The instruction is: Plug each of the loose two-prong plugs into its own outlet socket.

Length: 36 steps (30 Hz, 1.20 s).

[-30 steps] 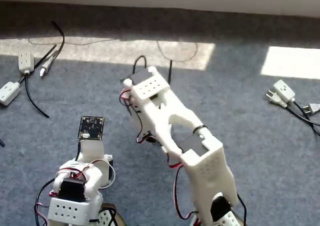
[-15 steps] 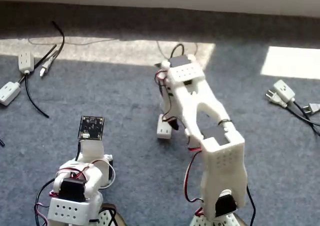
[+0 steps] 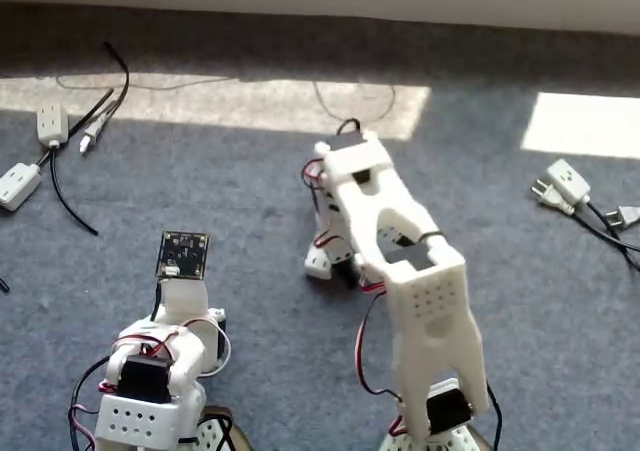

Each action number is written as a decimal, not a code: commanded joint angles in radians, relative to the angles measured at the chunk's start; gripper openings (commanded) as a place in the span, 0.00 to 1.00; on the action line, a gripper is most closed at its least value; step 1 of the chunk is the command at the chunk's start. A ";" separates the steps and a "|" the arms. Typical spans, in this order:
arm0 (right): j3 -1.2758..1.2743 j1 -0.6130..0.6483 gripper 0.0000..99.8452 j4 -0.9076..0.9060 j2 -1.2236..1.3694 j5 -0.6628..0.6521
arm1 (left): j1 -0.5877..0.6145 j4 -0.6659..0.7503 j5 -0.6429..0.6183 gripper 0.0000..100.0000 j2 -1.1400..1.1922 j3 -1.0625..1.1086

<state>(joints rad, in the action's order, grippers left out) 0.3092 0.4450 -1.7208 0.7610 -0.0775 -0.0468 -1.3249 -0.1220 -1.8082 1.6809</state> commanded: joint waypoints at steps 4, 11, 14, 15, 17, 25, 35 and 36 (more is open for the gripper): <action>0.081 0.180 0.40 -0.038 -0.059 0.029 | -0.010 -0.005 0.006 0.01 -0.004 0.013; 0.102 0.074 0.40 -0.039 -0.117 0.023 | -0.010 -0.005 0.006 0.01 -0.004 0.013; 0.101 -0.059 0.40 -0.041 -0.120 0.023 | -0.010 -0.005 0.006 0.01 -0.004 0.013; 0.101 -0.108 0.40 -0.041 -0.120 0.021 | -0.010 -0.005 0.006 0.01 -0.004 0.013; 0.101 -0.203 0.40 -0.041 -0.120 0.021 | -0.010 -0.005 0.006 0.01 -0.004 0.013; 0.102 -0.550 0.40 -0.039 -0.119 0.029 | -0.010 -0.005 0.006 0.01 -0.004 0.013; 0.094 -0.835 0.40 -0.041 -0.150 0.236 | -0.010 -0.005 0.006 0.01 -0.004 0.013; 0.074 -0.849 0.40 -0.041 -0.177 0.222 | -0.010 -0.005 0.006 0.01 -0.004 0.013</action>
<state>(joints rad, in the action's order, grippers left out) 0.3721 -0.3544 -1.7223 0.6951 0.1327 -0.0468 -1.3249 -0.1220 -1.8082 1.6809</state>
